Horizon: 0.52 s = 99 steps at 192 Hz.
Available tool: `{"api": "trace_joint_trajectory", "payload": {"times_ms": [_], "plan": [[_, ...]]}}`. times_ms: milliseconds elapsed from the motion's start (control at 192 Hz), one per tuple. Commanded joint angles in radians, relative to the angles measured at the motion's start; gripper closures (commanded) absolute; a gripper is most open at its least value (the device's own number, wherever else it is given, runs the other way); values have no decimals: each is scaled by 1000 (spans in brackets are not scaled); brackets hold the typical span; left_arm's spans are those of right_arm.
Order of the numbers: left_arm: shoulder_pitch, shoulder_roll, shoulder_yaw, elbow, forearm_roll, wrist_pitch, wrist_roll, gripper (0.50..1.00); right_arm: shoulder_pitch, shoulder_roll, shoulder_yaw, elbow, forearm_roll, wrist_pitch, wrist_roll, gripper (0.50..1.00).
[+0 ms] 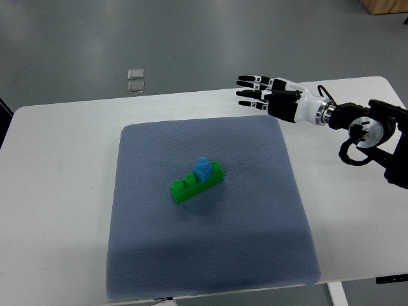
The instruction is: Stack blue block on green block with right hand
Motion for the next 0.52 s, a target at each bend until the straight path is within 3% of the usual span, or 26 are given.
{"api": "trace_joint_trajectory", "payload": {"times_ms": [0,510], "plan": [[0,0,0,0,0,0,0,500,-13,19,0,-23,75,-4,-6,576],[0,0,0,0,0,0,0,500,-41,52,4,-84,87,-4,40,576]]}}
